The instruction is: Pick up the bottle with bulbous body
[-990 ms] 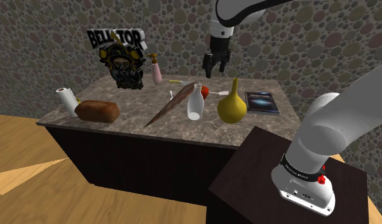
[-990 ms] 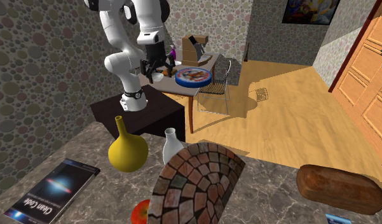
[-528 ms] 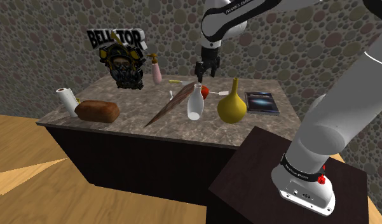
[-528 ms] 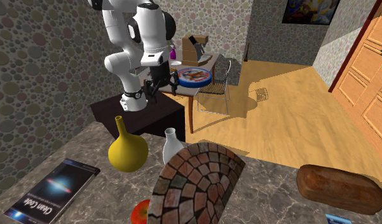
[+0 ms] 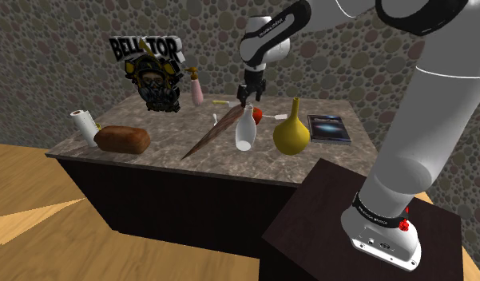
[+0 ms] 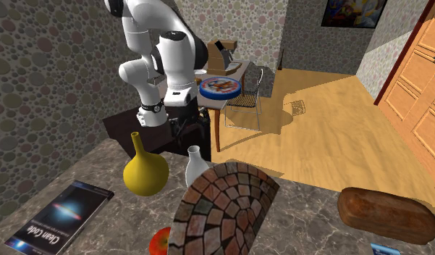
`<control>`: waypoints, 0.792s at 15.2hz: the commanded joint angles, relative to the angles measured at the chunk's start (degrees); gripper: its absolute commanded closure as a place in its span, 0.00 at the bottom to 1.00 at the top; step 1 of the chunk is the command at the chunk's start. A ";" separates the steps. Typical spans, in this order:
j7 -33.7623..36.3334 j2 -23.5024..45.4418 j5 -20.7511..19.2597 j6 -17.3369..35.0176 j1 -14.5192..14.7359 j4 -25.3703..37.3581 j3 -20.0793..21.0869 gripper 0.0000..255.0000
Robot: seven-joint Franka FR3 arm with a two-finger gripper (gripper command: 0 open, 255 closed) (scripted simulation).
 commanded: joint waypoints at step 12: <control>-2.12 9.47 2.25 7.19 -0.78 2.42 0.03 0.00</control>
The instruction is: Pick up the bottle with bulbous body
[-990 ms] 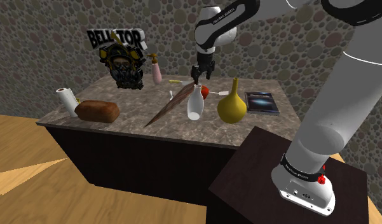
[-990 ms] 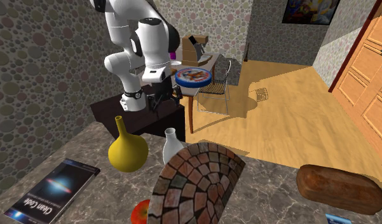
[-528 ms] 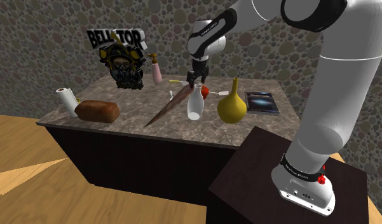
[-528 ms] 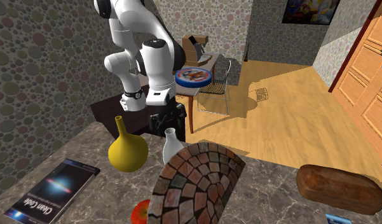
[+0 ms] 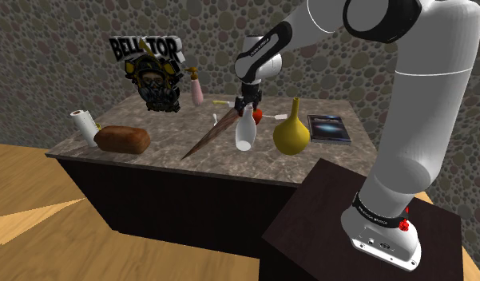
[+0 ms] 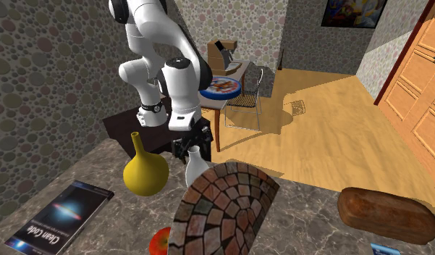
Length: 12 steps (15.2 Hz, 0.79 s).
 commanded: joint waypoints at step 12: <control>0.17 -0.84 -0.24 -1.21 0.04 0.41 -0.08 1.00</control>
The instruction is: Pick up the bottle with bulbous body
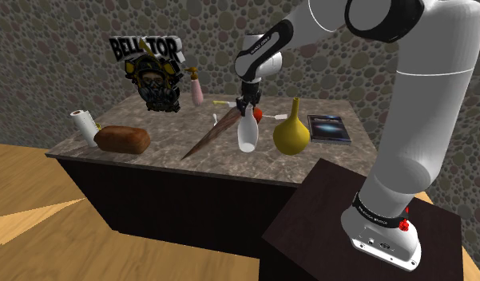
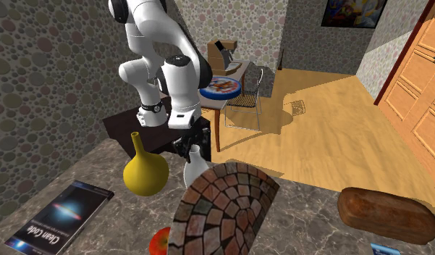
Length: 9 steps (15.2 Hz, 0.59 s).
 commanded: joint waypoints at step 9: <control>0.79 -3.57 -1.03 -6.64 0.14 3.20 -0.27 1.00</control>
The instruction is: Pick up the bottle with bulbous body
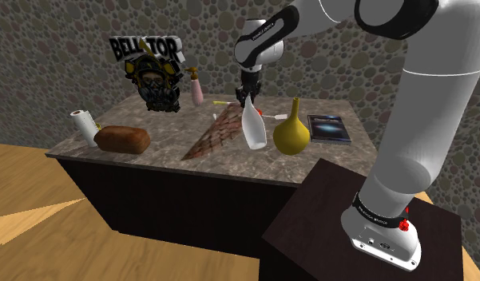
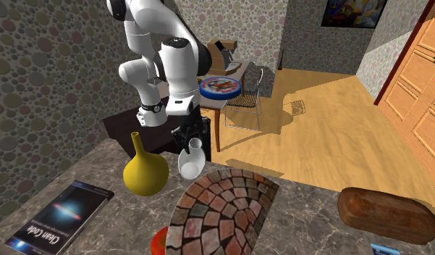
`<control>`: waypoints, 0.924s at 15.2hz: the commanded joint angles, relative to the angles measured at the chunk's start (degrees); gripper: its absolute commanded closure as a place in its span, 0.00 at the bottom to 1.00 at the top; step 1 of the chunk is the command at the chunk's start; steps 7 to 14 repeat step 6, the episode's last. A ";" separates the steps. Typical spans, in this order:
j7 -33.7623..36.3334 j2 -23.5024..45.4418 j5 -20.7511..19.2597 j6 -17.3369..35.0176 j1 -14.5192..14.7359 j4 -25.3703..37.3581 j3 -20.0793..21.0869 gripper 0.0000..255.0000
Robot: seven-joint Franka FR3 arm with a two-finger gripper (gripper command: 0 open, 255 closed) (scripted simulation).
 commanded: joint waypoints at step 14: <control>0.41 -1.73 -0.48 -3.57 0.07 1.88 -0.08 1.00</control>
